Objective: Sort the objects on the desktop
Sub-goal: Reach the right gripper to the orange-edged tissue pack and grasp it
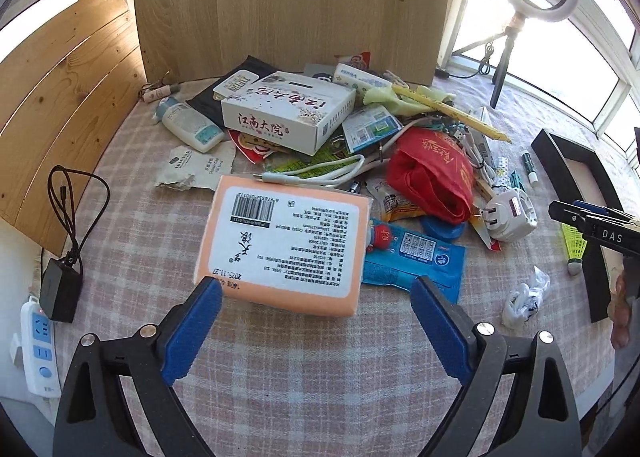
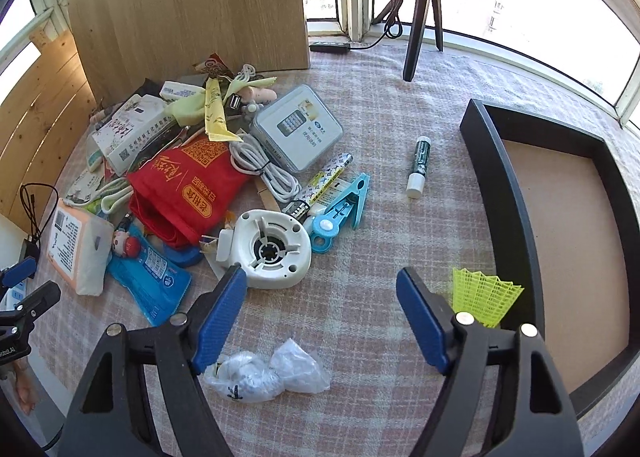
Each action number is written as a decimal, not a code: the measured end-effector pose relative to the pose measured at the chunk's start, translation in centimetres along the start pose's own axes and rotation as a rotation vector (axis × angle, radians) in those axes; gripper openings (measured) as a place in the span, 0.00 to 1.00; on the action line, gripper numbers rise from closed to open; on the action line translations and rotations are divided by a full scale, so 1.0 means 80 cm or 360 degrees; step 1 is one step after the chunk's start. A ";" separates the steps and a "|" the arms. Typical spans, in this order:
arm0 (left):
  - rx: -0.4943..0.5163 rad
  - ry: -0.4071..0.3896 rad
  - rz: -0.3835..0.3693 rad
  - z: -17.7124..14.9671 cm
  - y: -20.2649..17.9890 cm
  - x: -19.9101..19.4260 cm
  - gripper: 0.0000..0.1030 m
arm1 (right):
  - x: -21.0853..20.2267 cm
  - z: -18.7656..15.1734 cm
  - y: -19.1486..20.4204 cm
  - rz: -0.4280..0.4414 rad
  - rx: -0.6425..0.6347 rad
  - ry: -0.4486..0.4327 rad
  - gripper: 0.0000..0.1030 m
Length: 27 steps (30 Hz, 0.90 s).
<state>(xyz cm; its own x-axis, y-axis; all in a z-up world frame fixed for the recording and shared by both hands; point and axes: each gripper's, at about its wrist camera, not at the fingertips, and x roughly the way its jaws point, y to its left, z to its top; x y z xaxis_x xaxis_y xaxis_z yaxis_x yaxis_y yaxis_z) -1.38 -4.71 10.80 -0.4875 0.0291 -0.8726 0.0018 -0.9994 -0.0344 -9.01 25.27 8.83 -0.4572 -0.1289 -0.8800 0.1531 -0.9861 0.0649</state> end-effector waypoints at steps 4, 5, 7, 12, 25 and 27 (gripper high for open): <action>-0.0039 0.0020 0.0127 0.020 0.026 0.003 0.92 | 0.022 0.021 -0.016 0.0088 -0.0001 0.0107 0.56; -0.0070 0.0019 0.0123 0.023 0.034 0.004 0.92 | 0.023 0.023 -0.020 0.0121 0.0016 0.0118 0.55; -0.0169 0.0007 0.0059 0.026 0.054 0.005 0.92 | 0.017 0.029 -0.022 0.0191 0.0022 0.0106 0.53; -0.0318 0.0044 0.0067 0.034 0.089 0.019 0.86 | -0.002 0.043 0.021 0.0356 -0.0139 0.0076 0.49; -0.0030 0.0128 -0.0092 0.035 0.094 0.044 0.67 | 0.023 0.020 0.208 0.0562 -0.0378 0.0151 0.34; -0.0019 0.0151 -0.0111 0.036 0.096 0.051 0.66 | 0.027 0.018 0.226 0.0534 -0.0411 0.0159 0.34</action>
<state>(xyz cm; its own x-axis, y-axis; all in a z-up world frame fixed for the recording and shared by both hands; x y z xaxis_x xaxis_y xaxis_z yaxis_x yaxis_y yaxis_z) -5.89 -12.32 8.37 -0.4021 0.1008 -0.9100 -0.0186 -0.9946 -0.1020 -8.48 7.02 8.74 -0.2594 -0.4144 -0.8723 0.4987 -0.8310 0.2464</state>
